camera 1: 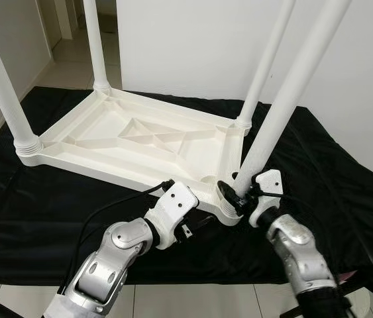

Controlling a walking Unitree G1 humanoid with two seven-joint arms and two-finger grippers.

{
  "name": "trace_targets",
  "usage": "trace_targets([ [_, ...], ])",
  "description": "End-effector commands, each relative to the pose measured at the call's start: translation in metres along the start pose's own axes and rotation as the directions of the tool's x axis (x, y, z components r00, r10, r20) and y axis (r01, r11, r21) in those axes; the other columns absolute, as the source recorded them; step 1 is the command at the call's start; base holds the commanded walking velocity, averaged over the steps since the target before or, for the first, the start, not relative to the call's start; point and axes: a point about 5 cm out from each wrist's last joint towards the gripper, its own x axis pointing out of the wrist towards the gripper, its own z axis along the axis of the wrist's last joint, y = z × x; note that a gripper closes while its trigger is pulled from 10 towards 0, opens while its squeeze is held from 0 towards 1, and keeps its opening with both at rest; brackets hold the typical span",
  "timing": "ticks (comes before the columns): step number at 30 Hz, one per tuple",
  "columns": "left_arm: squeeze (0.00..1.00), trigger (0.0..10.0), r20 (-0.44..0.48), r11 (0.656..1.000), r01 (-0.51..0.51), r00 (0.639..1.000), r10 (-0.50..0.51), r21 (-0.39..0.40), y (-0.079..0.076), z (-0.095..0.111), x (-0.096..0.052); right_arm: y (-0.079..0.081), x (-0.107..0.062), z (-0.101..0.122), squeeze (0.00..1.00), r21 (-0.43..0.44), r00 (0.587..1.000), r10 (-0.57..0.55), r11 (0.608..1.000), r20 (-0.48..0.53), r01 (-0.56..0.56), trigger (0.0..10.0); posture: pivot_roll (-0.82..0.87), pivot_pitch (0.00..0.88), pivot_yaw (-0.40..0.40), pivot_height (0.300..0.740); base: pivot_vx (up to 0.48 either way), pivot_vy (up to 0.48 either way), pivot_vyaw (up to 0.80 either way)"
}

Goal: Building children table

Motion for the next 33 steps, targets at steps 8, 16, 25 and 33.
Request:
trace_targets([
  [8, 0.0, 10.0, 0.006, 0.995, -0.095, 0.995, 0.095, 0.013, 0.006, 0.002, 0.004, 0.009, -0.006, -0.014, 0.0, -0.001, 0.932, -0.345, 0.938, -0.111, 0.347, 0.0, -0.02, 0.0, -0.085, 0.74, 0.0, 0.0, 0.0],
  [16, 0.0, 10.0, 0.008, 0.995, -0.101, 0.995, 0.101, 0.018, 0.01, 0.003, 0.004, 0.025, -0.003, -0.008, 0.0, 0.037, 0.947, -0.31, 0.949, -0.081, 0.313, 3.9, -0.02, 0.0, -0.079, 0.74, 0.0, 0.0, 0.0],
  [25, 0.0, 10.0, 0.015, 0.994, -0.108, 0.994, 0.107, 0.019, 0.013, 0.005, 0.005, 0.002, -0.012, 0.0, 1.0, 0.037, 0.992, -0.127, 0.991, -0.024, 0.128, 10.0, -0.03, 0.0, -0.077, 0.74, 0.0, 0.0, 0.0],
  [33, 0.0, 10.0, 0.015, 0.994, -0.11, 0.994, 0.11, 0.023, 0.014, 0.006, 0.003, -0.015, -0.017, 0.002, 0.0, -0.029, 0.995, 0.093, 0.995, -0.04, -0.094, 10.0, -0.03, 0.0, -0.069, 0.74, 0.0, 0.0, 0.0],
])
